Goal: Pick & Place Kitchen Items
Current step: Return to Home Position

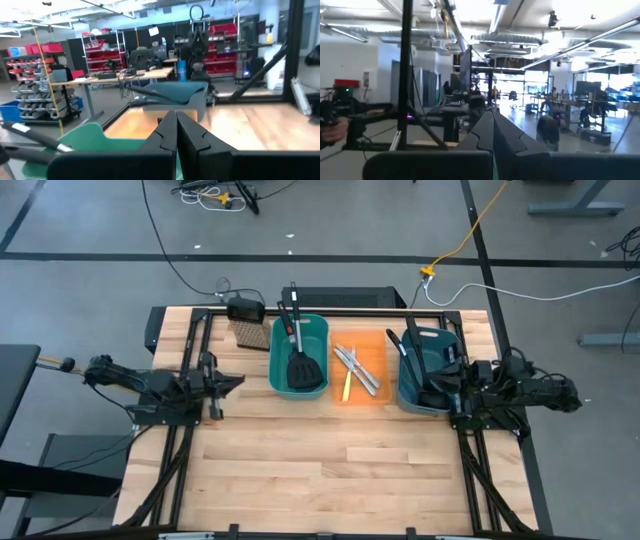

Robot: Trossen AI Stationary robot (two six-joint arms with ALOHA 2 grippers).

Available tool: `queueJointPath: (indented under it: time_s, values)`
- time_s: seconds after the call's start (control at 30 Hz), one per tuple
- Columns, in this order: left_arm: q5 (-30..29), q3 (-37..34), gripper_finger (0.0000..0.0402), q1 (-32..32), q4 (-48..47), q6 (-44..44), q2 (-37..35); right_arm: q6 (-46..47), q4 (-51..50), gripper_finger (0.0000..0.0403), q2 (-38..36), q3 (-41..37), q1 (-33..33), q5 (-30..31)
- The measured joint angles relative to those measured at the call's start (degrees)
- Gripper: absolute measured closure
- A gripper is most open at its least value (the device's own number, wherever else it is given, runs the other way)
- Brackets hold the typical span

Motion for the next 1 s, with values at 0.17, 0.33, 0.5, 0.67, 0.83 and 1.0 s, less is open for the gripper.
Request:
queueJointPath:
  time_s: [0.17, 0.33, 0.5, 0.67, 0.83, 1.0]
  values:
    - [0.15, -2.81, 0.0401, 1.70, 1.51, 0.53, -0.42, -1.29, 1.14, 0.0400, 0.04, -2.46, -1.59, -3.51]
    - [0.38, -3.82, 0.0401, 2.02, 1.29, -0.21, -0.33, 0.19, 4.08, 0.0400, 0.06, -6.59, -2.80, -3.65]
    - [0.25, -5.14, 0.0401, 2.06, 0.38, -0.80, -0.32, -0.05, 10.20, 0.0400, 0.04, -9.71, -3.64, -3.23]
    - [1.29, -5.14, 0.0401, 2.06, 0.23, -2.11, -0.33, 0.48, 10.52, 0.0400, 0.07, -11.42, -5.59, -1.64]
    - [1.94, -5.16, 0.0401, 2.06, 0.15, -2.36, -0.31, 1.64, 9.00, 0.0400, 0.15, -12.73, -7.47, -1.69]
    - [4.37, -5.19, 0.0399, 2.06, -0.04, -4.09, -0.29, 3.48, 5.60, 0.0401, 0.43, -12.68, -8.83, -1.01]
